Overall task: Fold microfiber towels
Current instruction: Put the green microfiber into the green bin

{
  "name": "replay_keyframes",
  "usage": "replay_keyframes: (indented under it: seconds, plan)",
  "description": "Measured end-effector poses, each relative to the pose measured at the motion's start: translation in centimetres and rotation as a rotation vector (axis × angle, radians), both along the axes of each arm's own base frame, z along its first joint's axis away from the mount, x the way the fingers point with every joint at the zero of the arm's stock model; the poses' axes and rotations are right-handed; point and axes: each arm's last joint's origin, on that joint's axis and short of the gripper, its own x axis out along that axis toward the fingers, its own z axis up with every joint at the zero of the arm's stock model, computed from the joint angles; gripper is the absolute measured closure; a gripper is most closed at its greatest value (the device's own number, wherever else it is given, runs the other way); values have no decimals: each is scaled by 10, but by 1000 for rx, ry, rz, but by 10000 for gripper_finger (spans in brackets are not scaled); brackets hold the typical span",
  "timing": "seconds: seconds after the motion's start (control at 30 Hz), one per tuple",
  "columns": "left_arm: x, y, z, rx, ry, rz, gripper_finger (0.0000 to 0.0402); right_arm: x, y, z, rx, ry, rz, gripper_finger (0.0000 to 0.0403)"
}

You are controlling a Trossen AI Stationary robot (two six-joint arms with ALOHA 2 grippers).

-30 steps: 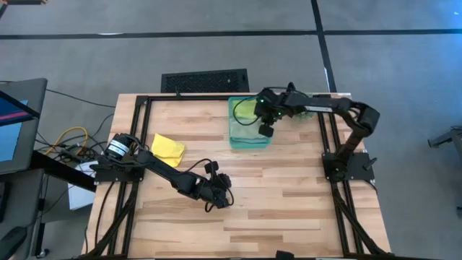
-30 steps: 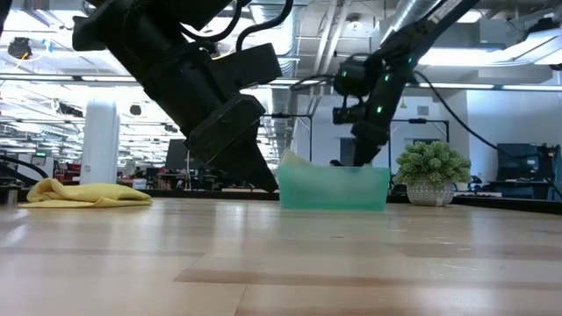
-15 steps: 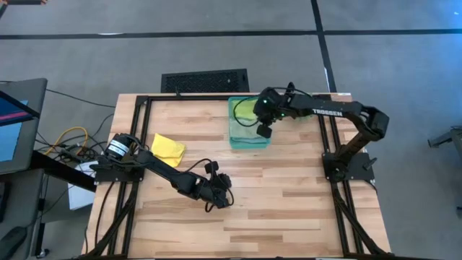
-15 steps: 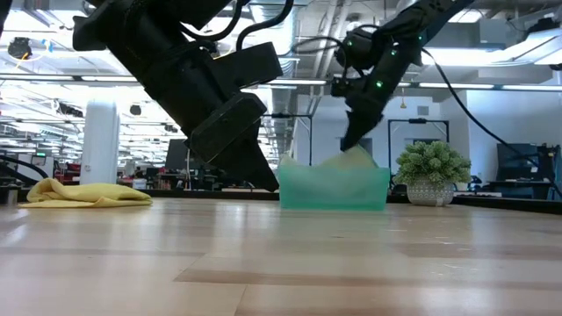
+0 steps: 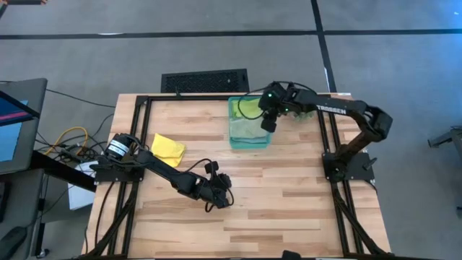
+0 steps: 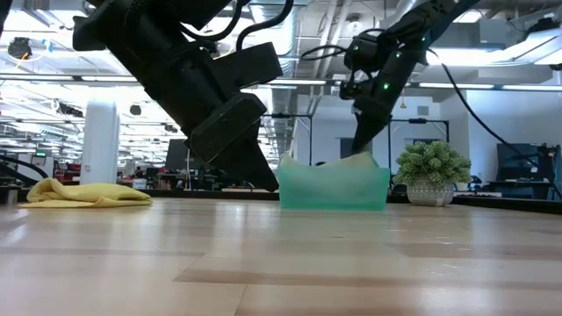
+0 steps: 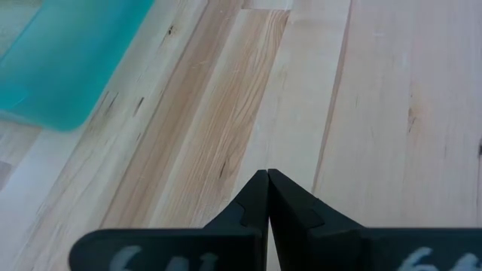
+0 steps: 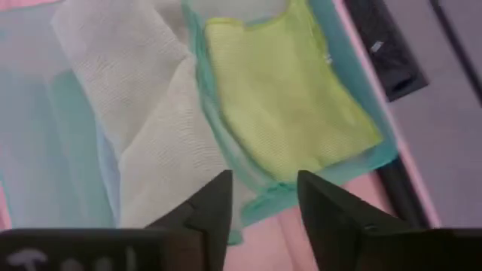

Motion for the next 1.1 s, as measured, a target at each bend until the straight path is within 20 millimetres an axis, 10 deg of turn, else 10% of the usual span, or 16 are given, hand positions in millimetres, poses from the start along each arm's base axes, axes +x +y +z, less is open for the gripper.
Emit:
replay_keyframes:
  seconds: [0.3,0.57,0.77,1.1]
  plan:
    - [0,0,0,0,0,0,402,-8,14,12,132,-56,168,246]
    - [0,0,0,-5,-3,5,401,12,6,-36,188,80,165,388]
    - [0,0,0,-1,0,1,401,22,1,-67,197,148,195,365]
    - [0,0,0,1,0,0,401,8,10,-26,149,79,195,353]
